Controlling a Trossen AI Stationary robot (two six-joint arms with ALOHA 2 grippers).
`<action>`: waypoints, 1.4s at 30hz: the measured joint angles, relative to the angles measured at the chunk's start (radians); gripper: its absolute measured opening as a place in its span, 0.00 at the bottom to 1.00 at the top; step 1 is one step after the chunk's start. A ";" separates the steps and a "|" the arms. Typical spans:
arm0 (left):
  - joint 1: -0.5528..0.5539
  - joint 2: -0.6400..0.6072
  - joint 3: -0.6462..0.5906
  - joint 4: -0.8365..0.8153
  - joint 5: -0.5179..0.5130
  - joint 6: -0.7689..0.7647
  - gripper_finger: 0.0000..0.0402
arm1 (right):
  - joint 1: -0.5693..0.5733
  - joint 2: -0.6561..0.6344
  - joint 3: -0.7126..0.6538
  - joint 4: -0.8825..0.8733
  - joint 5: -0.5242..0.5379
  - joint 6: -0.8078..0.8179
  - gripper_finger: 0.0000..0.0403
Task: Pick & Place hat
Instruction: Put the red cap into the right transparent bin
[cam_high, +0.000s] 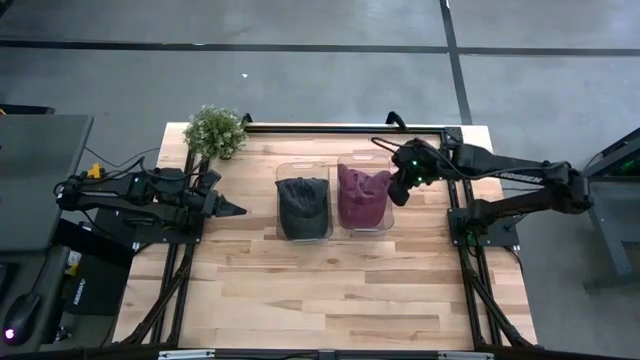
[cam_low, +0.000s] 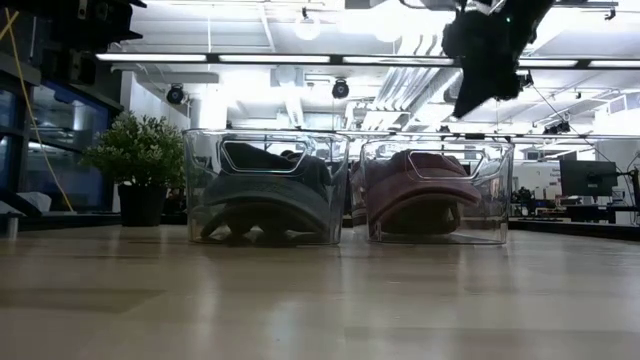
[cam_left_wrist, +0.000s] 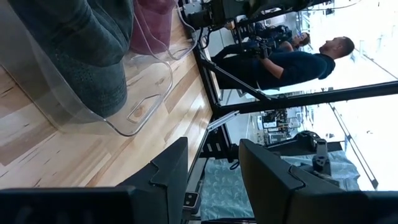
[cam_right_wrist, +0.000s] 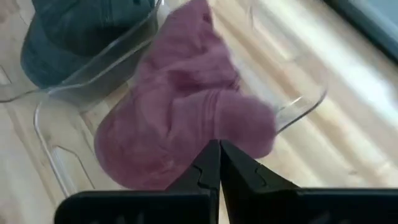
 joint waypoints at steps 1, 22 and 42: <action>0.000 0.000 0.000 0.001 -0.001 0.000 0.34 | 0.000 -0.001 -0.024 0.017 -0.007 0.012 0.00; 0.000 0.000 0.000 -0.001 -0.002 -0.004 0.34 | -0.089 -0.002 -0.229 0.141 0.013 0.337 0.00; 0.000 0.000 0.000 -0.001 -0.001 -0.001 0.34 | -0.148 0.117 -0.229 0.303 -0.093 0.310 0.00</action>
